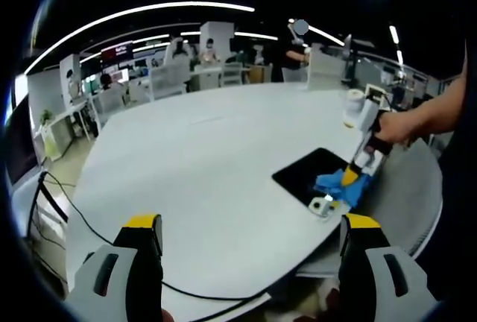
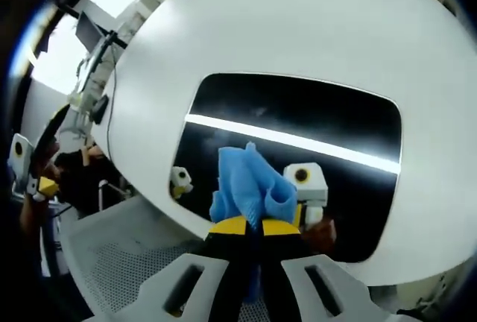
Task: Wipe the mirror surface with the cleaning cloth until all visible marks leave the cleaned area.
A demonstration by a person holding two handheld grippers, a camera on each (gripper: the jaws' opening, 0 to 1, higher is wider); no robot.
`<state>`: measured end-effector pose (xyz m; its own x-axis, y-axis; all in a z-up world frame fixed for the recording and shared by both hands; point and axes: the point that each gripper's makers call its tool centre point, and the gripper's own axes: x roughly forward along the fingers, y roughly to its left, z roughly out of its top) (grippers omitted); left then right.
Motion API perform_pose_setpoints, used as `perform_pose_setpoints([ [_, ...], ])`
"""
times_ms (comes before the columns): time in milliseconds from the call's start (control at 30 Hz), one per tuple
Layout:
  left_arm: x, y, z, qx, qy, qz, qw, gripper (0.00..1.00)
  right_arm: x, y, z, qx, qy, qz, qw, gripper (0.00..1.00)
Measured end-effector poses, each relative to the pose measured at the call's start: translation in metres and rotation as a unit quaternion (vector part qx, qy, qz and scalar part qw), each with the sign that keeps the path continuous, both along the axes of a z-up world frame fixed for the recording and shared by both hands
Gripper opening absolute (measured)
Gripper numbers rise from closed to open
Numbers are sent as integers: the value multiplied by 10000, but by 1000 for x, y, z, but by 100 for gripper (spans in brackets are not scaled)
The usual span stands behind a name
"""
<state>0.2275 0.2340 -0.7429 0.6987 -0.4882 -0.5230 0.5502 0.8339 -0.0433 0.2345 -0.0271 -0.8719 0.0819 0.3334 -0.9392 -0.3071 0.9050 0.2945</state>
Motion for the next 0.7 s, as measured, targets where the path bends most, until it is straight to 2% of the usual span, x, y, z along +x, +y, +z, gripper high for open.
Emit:
perform_pose_setpoints([
  [433, 3, 4, -4, -6, 59, 62, 10000, 100, 54, 2, -2, -172, -136, 115, 9997, 0],
  [700, 4, 6, -7, -4, 96, 108, 9999, 100, 78, 2, 1, -248, -246, 156, 9993, 0],
])
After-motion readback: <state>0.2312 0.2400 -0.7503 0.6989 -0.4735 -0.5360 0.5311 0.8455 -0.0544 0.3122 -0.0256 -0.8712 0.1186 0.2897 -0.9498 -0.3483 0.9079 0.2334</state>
